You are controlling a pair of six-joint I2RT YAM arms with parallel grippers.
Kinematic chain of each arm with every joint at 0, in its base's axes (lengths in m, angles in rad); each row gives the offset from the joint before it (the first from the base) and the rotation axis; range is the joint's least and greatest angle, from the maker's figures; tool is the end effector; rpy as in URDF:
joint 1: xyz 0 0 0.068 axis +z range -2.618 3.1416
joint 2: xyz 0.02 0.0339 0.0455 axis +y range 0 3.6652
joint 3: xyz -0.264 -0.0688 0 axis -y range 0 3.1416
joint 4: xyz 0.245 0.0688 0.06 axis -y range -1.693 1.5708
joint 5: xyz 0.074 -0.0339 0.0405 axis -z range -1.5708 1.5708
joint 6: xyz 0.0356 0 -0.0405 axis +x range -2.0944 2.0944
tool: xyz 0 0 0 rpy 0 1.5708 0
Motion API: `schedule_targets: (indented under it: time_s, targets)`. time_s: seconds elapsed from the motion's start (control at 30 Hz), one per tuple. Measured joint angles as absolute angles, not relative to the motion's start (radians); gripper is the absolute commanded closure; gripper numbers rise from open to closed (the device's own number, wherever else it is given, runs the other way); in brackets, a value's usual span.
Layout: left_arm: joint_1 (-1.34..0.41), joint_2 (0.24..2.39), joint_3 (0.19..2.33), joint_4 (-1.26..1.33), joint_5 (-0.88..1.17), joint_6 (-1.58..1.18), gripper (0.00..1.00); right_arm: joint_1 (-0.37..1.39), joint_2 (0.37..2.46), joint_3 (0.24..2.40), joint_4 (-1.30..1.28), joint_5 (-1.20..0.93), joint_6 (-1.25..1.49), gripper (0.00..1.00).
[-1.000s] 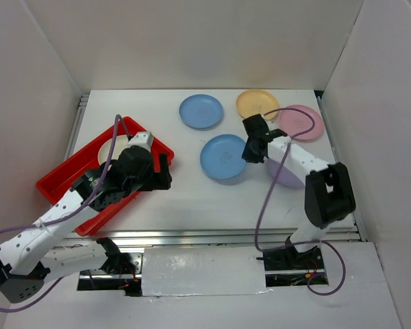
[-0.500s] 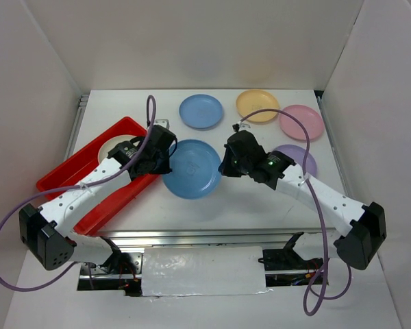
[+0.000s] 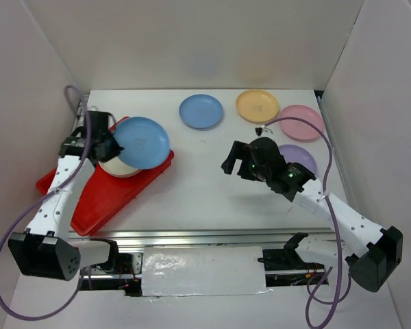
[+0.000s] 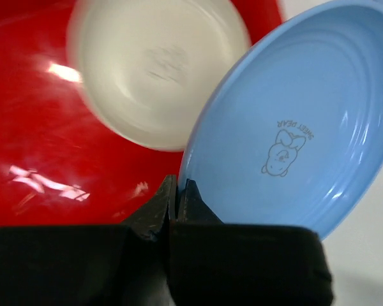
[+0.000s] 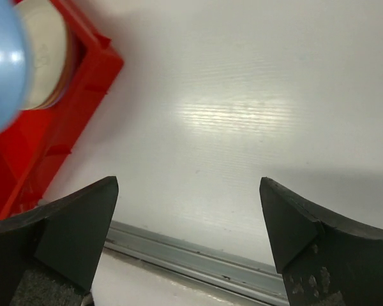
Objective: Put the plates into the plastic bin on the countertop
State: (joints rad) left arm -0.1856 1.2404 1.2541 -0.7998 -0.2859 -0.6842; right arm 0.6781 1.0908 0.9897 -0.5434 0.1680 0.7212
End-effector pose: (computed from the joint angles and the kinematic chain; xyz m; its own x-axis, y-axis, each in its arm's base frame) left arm 0.2524 -0.0372 0.3500 -0.5270 -0.5180 -0.6737 -0.4541 0.8417 -0.2920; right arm 0.1868 0.1429 0.3171 -0.6910 0.2793 -0.6667 -0.0774 0.8885 0.4524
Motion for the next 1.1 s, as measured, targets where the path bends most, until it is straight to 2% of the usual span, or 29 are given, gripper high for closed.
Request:
schedule_targets:
  time_s: [0.13,0.33,0.37,0.43,0.47,0.5,0.63,0.83,0.97,1.1]
  targets:
    - [0.117,1.229,1.223,-0.780,-0.237,-0.685,1.00,0.630,1.055,0.892,-0.535,0.152,0.728,0.00]
    - [0.294,1.355,1.223,-0.742,-0.123,-0.682,1.00,0.627,1.048,0.841,-0.539,0.127,0.727,0.00]
    - [0.315,1.388,1.221,-0.730,-0.101,-0.680,0.93,0.627,1.043,0.841,-0.537,0.126,0.727,0.00]
    - [0.345,1.441,1.209,-0.710,-0.052,-0.677,0.63,0.623,1.025,0.841,-0.537,0.122,0.723,0.00]
    - [0.354,1.457,1.203,-0.706,-0.035,-0.667,0.25,0.620,1.018,0.841,-0.537,0.121,0.722,0.00]
    - [0.359,1.467,1.197,-0.703,-0.014,-0.660,0.01,0.617,1.010,0.841,-0.537,0.120,0.720,0.00]
    - [0.329,1.440,1.193,-0.701,0.025,-0.654,0.01,0.602,0.989,0.841,-0.538,0.119,0.719,0.00]
    - [0.182,1.217,1.187,-0.712,-0.007,-0.619,0.01,0.501,0.900,0.763,-0.536,0.122,0.737,0.00]
    - [-0.036,1.095,1.155,-0.713,-0.050,-0.607,0.01,0.378,0.823,0.683,-0.551,0.151,0.788,0.00]
    - [-0.332,1.132,1.145,-0.717,-0.106,-0.637,0.01,0.244,0.801,0.666,-0.592,0.226,0.865,0.00]
